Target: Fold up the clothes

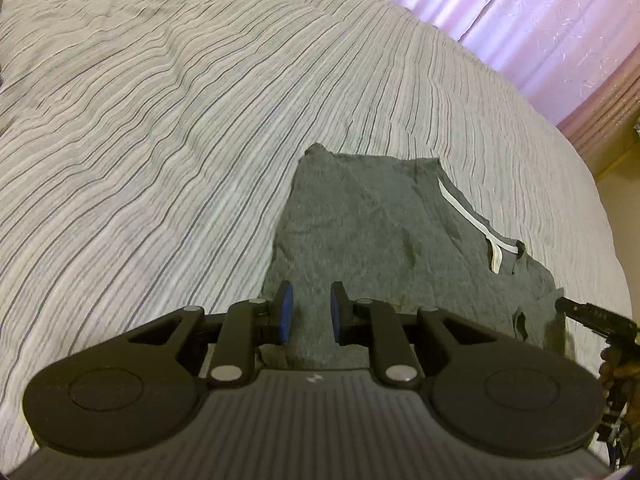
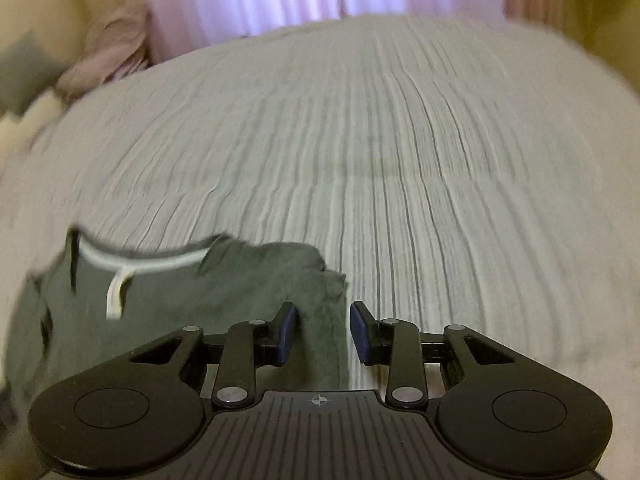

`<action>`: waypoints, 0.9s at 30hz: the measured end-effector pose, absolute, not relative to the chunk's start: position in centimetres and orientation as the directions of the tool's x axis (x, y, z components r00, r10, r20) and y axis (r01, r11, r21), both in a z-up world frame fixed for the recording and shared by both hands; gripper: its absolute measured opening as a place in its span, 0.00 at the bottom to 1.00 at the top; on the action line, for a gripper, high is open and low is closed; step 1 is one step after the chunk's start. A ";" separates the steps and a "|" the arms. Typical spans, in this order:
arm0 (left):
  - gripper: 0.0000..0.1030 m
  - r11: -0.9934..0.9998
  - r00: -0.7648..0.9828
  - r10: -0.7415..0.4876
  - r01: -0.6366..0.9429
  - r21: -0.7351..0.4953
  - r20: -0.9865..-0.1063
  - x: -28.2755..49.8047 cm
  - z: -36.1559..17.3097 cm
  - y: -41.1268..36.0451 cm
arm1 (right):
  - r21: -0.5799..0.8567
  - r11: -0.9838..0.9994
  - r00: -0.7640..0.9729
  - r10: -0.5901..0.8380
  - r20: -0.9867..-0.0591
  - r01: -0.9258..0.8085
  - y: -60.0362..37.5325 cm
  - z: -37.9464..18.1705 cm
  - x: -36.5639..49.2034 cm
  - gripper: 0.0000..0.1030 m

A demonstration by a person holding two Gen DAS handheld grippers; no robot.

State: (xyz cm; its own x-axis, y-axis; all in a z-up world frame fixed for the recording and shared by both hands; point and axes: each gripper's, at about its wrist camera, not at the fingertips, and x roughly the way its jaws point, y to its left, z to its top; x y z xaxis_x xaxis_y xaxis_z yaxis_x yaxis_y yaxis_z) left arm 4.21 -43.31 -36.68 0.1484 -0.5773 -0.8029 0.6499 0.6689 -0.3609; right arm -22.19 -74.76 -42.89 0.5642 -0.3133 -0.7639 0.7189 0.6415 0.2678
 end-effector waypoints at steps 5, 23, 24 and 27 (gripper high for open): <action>0.14 0.679 0.154 -0.565 0.644 -0.351 -0.811 4.9 -37.2 -43.6 | 0.470 0.518 0.650 -0.244 -0.720 0.715 -77.6 -44.3 -23.9 0.12; 0.14 0.683 0.178 -0.553 0.656 -0.321 -0.814 6.2 -38.5 -45.0 | 0.478 0.308 0.569 -0.422 -0.706 0.822 -77.8 -46.0 -26.7 0.04; 0.14 0.685 0.180 -0.550 0.656 -0.317 -0.816 6.3 -38.6 -45.0 | 0.442 0.334 0.551 -0.418 -0.723 0.833 -77.8 -45.7 -26.4 0.04; 0.14 0.675 0.194 -0.558 0.672 -0.305 -0.807 6.8 -38.7 -45.6 | 0.296 0.413 0.480 -0.472 -0.739 0.861 -77.2 -43.3 -25.5 0.39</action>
State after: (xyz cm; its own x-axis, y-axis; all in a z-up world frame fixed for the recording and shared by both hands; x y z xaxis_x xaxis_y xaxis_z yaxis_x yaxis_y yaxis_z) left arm 6.84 -45.55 -38.66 0.1936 -0.5579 -0.8070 0.6722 0.6746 -0.3051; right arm -25.46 -77.19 -43.28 0.4804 -0.4717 -0.7394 0.8613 0.4127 0.2963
